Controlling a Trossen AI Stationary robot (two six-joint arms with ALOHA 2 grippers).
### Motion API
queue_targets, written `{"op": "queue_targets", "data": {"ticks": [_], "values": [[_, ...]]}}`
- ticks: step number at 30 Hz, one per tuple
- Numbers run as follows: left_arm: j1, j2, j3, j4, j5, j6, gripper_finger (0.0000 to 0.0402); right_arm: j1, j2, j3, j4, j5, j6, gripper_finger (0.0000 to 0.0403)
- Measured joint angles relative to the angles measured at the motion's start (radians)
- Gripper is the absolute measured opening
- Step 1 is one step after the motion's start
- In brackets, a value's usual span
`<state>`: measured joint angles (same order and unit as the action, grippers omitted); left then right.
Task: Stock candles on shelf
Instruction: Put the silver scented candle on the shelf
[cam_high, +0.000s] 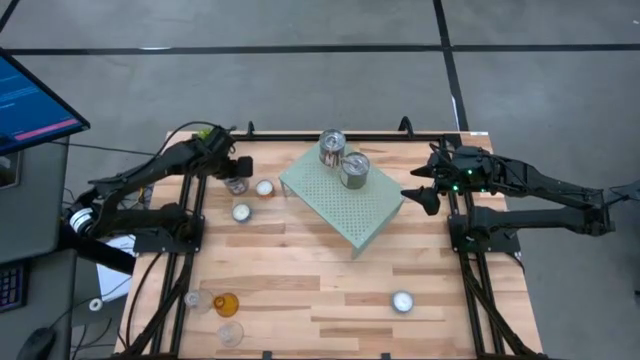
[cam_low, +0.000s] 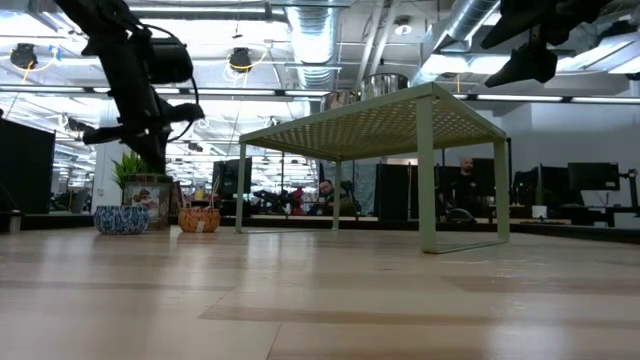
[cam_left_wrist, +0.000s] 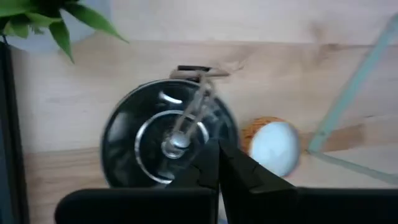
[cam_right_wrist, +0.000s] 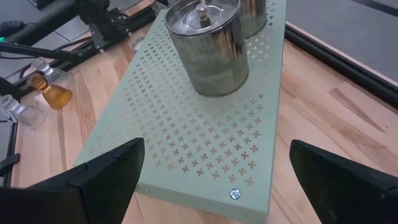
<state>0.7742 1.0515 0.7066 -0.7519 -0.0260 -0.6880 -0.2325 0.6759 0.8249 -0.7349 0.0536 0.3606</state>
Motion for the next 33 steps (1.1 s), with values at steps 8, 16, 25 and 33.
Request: {"op": "queue_targets", "data": {"ticks": [8,16,25,33], "values": [[0.000,-0.077,0.001,0.006,-0.125,-0.006,0.0001,0.000,0.000,0.000,0.001,0.000,0.001,0.0390],[-0.008,-0.077,-0.079,0.081,-0.126,-0.024,0.0001,0.000,0.000,0.000,0.001,0.000,0.004,0.0390],[-0.033,-0.077,-0.098,0.117,-0.102,-0.028,0.0001,0.000,0.000,0.000,0.001,0.000,0.007,0.0390],[-0.033,-0.077,-0.098,0.096,-0.149,-0.028,0.0001,0.000,0.000,0.000,0.001,0.000,0.007,0.0390]]}}
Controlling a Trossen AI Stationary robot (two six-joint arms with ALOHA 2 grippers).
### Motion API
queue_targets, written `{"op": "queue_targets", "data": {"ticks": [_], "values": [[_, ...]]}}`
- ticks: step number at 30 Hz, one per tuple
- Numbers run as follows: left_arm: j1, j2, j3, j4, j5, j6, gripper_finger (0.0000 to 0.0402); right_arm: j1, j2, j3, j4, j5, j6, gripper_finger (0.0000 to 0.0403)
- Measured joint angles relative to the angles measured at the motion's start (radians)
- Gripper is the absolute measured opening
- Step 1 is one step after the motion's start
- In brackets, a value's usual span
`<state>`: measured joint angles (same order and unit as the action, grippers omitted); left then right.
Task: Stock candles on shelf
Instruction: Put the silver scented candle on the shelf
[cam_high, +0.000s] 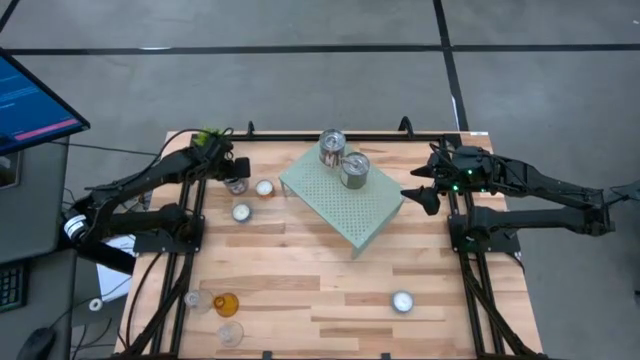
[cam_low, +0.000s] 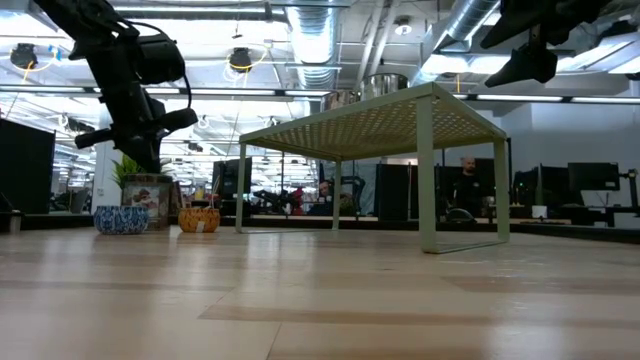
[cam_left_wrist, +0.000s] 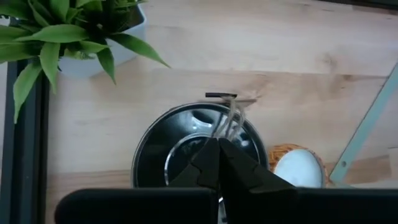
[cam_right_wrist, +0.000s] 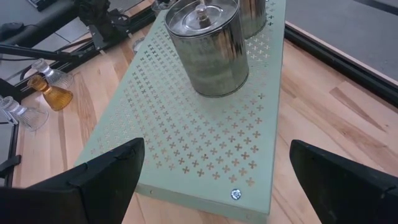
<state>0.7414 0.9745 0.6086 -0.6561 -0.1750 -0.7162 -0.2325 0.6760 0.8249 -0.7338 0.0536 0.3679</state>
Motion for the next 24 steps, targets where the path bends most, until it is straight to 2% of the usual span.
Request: {"op": "queue_targets", "data": {"ticks": [8,19,24], "values": [[-0.004,0.000,0.000,-0.018,0.000,-0.023,0.0001,0.000,0.000,0.000,-0.001,0.000,0.000,0.0390],[-0.087,-0.013,0.000,-0.043,0.002,-0.089,0.0001,0.000,0.000,0.000,-0.040,0.000,0.000,0.0390],[-0.132,-0.098,0.000,-0.062,-0.098,-0.139,0.0001,0.000,0.000,0.000,-0.040,0.000,0.000,0.0390]]}}
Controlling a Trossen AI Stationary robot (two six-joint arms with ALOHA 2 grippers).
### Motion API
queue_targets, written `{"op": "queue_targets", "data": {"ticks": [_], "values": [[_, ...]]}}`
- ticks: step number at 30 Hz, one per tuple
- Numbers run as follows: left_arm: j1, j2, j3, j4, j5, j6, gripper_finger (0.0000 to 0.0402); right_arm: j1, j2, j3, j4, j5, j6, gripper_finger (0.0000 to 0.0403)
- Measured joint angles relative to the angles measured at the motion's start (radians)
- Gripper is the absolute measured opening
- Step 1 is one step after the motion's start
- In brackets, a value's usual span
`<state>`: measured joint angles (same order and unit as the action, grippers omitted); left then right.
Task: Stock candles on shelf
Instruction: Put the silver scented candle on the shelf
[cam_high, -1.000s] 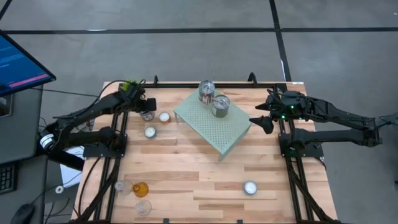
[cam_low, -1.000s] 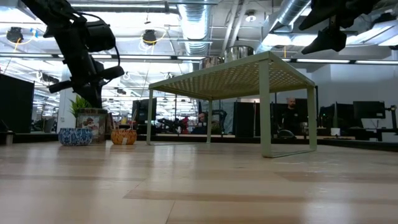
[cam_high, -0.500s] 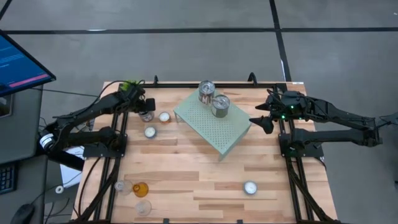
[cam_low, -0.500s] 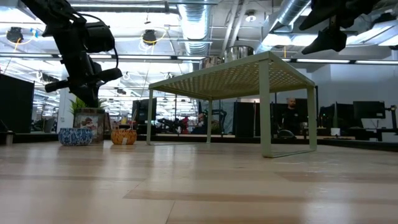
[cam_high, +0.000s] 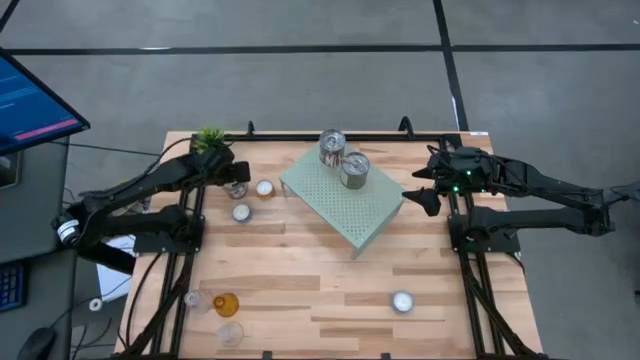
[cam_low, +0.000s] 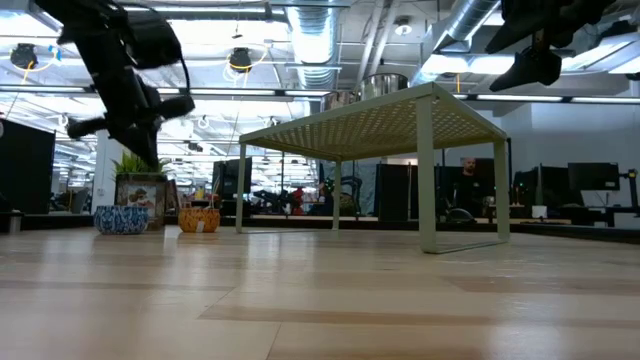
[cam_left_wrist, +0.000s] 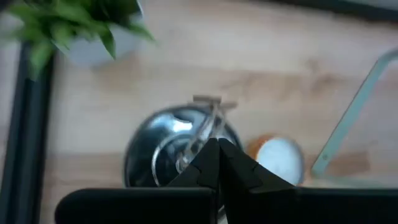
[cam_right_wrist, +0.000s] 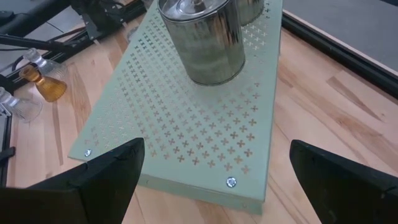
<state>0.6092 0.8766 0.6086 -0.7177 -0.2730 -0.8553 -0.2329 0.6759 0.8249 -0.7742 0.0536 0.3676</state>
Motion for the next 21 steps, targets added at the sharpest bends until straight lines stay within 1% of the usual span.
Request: {"op": "queue_targets", "data": {"ticks": [3,7,9,13,15,18,21], "values": [[-0.020,-0.063,0.000,0.000,-0.093,-0.023,0.0001,0.000,0.000,0.000,0.000,0.000,0.000,0.0390],[-0.046,-0.085,-0.009,0.012,-0.169,-0.025,0.0001,0.000,0.000,0.000,0.000,0.000,0.000,0.0390],[-0.063,-0.081,-0.050,0.045,-0.179,-0.038,0.0001,0.000,0.000,0.000,0.000,0.000,0.000,0.0390],[-0.110,-0.074,-0.166,0.169,-0.183,-0.112,0.0001,0.000,0.000,0.000,0.000,0.000,0.000,0.0390],[-0.134,-0.078,-0.209,0.210,-0.202,-0.148,0.0001,0.000,0.000,0.000,0.000,0.000,0.000,0.0390],[-0.182,-0.086,-0.236,0.205,-0.197,-0.182,0.0001,0.000,0.000,0.000,0.000,0.000,0.000,0.0390],[-0.235,-0.103,-0.237,0.211,-0.217,-0.205,0.0001,0.000,0.000,0.000,0.001,0.000,0.000,0.0390]]}}
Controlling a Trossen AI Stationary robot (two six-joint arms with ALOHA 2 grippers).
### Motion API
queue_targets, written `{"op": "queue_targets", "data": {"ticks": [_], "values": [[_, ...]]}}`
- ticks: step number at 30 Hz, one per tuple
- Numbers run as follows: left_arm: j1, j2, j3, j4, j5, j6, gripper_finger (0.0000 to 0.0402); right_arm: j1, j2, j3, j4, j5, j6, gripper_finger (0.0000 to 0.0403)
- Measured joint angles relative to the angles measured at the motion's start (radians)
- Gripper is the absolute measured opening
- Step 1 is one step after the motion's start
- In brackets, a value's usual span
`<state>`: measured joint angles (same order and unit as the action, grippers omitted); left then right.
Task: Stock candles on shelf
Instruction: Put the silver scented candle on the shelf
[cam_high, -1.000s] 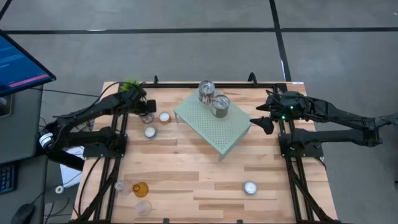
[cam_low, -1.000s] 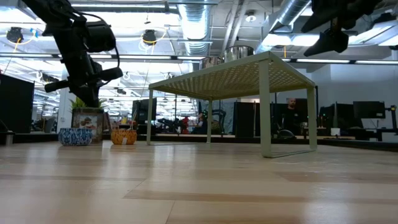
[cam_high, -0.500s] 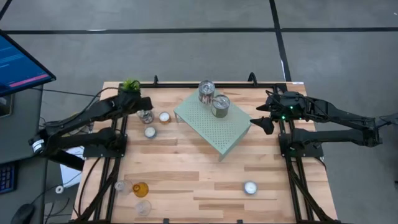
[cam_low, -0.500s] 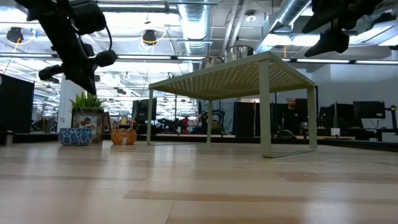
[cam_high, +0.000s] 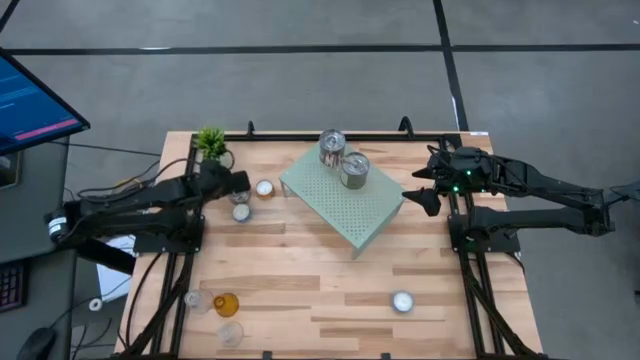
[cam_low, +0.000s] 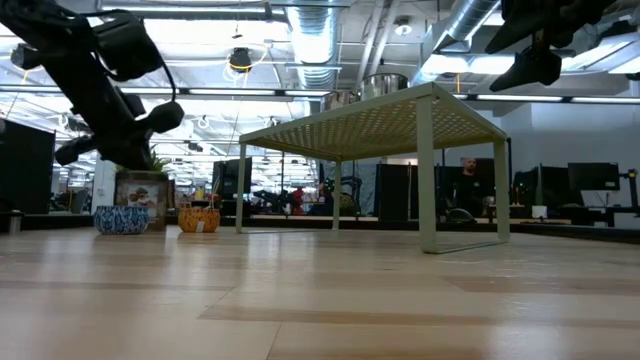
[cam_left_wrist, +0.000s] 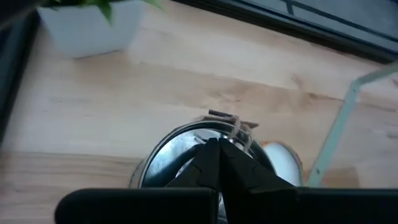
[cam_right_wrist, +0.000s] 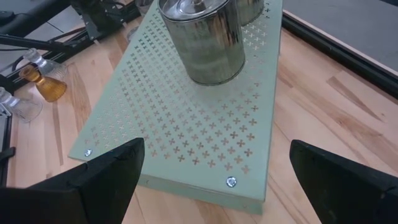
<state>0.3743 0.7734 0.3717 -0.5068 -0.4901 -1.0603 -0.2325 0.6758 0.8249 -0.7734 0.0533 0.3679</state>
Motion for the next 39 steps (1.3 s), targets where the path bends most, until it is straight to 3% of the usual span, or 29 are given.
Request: {"op": "queue_targets", "data": {"ticks": [8,16,24,27,34,39], "values": [[-0.101,-0.079,-0.005,0.012,-0.083,0.005,0.0001,0.000,0.000,0.000,0.001,0.000,0.000,0.0390],[-0.186,-0.066,-0.016,0.020,-0.174,0.001,0.0001,0.000,0.000,0.000,0.003,0.000,0.001,0.0390],[-0.248,-0.027,-0.117,0.041,-0.218,-0.249,0.0001,0.003,0.000,0.000,0.002,0.000,0.026,0.0390],[-0.270,-0.045,-0.115,0.035,-0.230,-0.268,0.0001,0.003,0.000,0.000,0.002,0.000,0.026,0.0390],[-0.267,-0.138,0.015,0.027,-0.236,-0.059,0.0003,0.002,0.000,0.000,0.003,0.000,0.023,0.0390],[-0.269,-0.181,0.091,0.036,-0.143,0.197,0.0031,0.002,0.000,0.000,0.003,0.000,0.018,0.0390]]}}
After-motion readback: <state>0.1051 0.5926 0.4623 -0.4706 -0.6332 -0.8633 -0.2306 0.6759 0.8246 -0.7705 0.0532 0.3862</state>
